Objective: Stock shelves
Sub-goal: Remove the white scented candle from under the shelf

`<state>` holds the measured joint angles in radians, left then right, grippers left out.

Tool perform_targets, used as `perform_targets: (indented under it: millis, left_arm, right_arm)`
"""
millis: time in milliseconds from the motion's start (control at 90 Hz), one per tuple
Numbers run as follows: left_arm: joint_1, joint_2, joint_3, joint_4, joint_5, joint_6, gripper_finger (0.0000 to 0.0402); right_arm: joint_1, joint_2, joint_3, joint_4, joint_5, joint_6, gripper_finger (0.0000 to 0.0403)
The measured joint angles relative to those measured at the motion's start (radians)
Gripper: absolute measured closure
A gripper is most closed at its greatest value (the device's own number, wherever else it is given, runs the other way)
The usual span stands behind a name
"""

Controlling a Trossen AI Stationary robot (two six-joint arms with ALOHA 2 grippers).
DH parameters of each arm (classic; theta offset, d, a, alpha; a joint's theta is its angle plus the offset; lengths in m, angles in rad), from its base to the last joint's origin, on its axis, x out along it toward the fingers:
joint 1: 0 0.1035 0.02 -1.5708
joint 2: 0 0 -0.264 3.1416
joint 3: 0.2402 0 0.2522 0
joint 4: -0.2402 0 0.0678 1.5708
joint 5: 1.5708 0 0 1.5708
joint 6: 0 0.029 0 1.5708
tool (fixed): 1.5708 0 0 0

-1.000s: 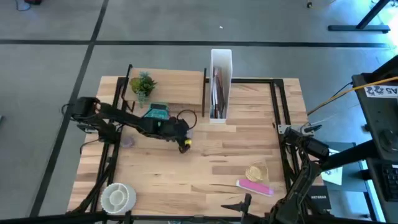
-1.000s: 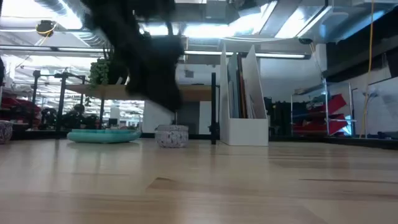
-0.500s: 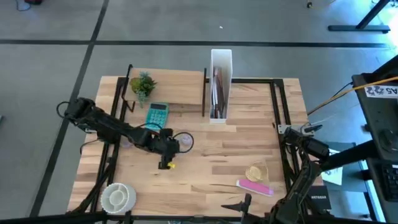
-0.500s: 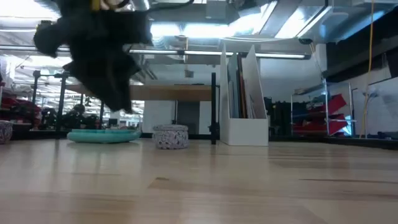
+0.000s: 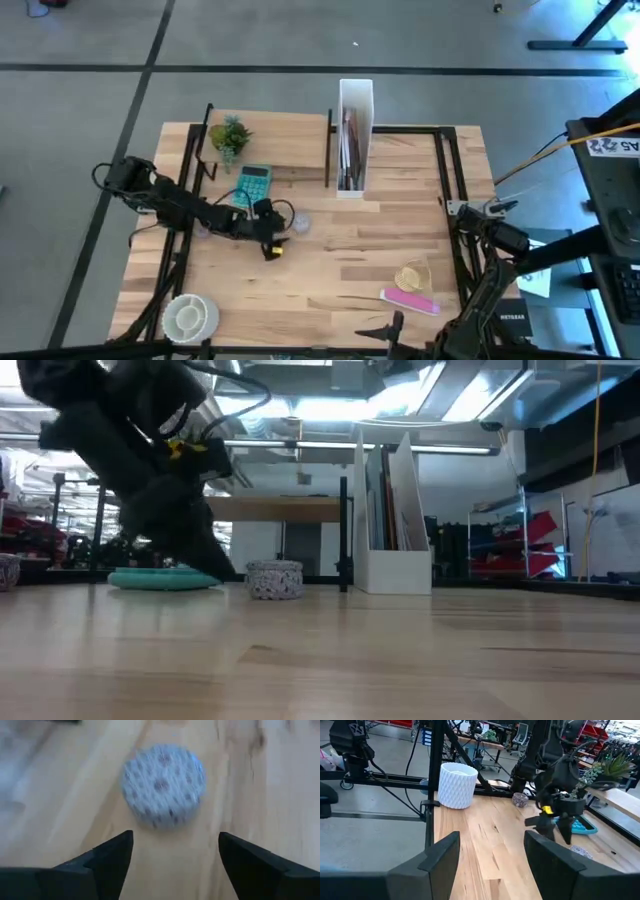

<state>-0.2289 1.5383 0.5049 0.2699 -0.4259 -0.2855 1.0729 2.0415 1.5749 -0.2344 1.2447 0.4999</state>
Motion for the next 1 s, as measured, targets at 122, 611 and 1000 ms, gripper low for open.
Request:
perform_targets:
  millis: [122, 611, 1000]
  left_arm:
    - [0.018, 0.044, -0.022, 0.095, 0.002, 0.008, 0.0125]
    - [0.022, 0.352, 0.048, 0.512, 0.021, 0.094, 0.0125]
    - [0.006, 0.525, 0.281, 0.539, 0.119, 0.160, 0.0125]
  right_arm:
    - [0.000, 0.000, 0.000, 0.000, 0.000, 0.000, 0.0196]
    - [-0.001, 0.000, 0.000, -0.001, 0.000, 0.000, 0.0196]
    - [-0.002, 0.000, 0.000, 0.000, 0.000, 0.000, 0.0196]
